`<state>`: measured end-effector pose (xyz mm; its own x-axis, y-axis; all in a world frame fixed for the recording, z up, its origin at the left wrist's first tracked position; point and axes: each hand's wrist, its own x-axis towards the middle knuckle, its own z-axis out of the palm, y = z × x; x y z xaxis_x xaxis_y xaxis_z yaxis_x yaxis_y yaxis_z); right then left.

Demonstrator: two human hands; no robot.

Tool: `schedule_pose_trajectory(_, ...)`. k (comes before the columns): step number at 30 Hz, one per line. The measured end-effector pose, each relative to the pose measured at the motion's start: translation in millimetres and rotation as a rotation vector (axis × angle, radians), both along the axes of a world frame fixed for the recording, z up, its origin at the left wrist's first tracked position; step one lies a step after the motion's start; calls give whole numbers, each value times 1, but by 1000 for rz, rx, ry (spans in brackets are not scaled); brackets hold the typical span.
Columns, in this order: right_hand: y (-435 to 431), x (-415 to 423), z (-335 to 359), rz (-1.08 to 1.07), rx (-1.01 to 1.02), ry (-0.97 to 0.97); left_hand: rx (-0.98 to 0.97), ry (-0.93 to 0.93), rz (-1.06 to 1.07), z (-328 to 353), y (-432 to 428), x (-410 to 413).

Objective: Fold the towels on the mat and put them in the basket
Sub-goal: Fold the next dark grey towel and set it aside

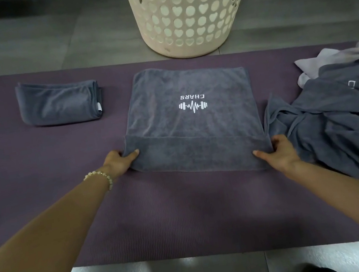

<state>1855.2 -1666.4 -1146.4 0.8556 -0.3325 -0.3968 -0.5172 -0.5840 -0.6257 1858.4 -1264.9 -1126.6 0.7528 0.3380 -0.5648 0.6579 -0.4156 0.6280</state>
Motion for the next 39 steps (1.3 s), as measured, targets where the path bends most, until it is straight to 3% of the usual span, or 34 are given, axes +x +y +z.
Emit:
schedule_pose_trajectory(4, 2, 1, 2, -93, 148, 44, -236, -85, 204, 15, -2, -3)
schedule_pose_trajectory(6, 1, 1, 13, -84, 196, 60, -368, -43, 234, 21, 4, -9)
schedule_pose_trajectory(13, -20, -31, 28, 163, 227, -39, -572, 312, -71, 36, 58, -45)
schedule_pose_trajectory(16, -25, -46, 19, 382, -27, -37, -328, 281, -185, 24, 62, -54)
schedule_pose_trajectory(18, -22, -44, 19, 468, -164, -97, 98, 50, -252, 11, 61, -50)
schedule_pose_trajectory(20, -13, -34, 21, 574, -251, -207, 426, -196, -468, -2, 60, -41)
schedule_pose_trajectory(23, -2, -16, 20, 784, -405, -245, 493, -301, -814, 1, 41, -34)
schedule_pose_trajectory(26, 5, -4, 17, 794, -320, -17, 509, -137, -908, 2, 29, -23)
schedule_pose_trajectory(29, 0, 8, 16, 800, -150, 109, 323, 35, -797, 10, 38, -5)
schedule_pose_trajectory(34, -11, 40, 53, 532, 429, 188, -177, 161, -567, 57, 52, 30)
schedule_pose_trajectory(36, -14, 61, 69, 459, 528, 164, -299, 113, -481, 71, 56, 49)
schedule_pose_trajectory(39, -10, 103, 85, 269, 601, 47, -374, -104, -176, 69, 52, 88)
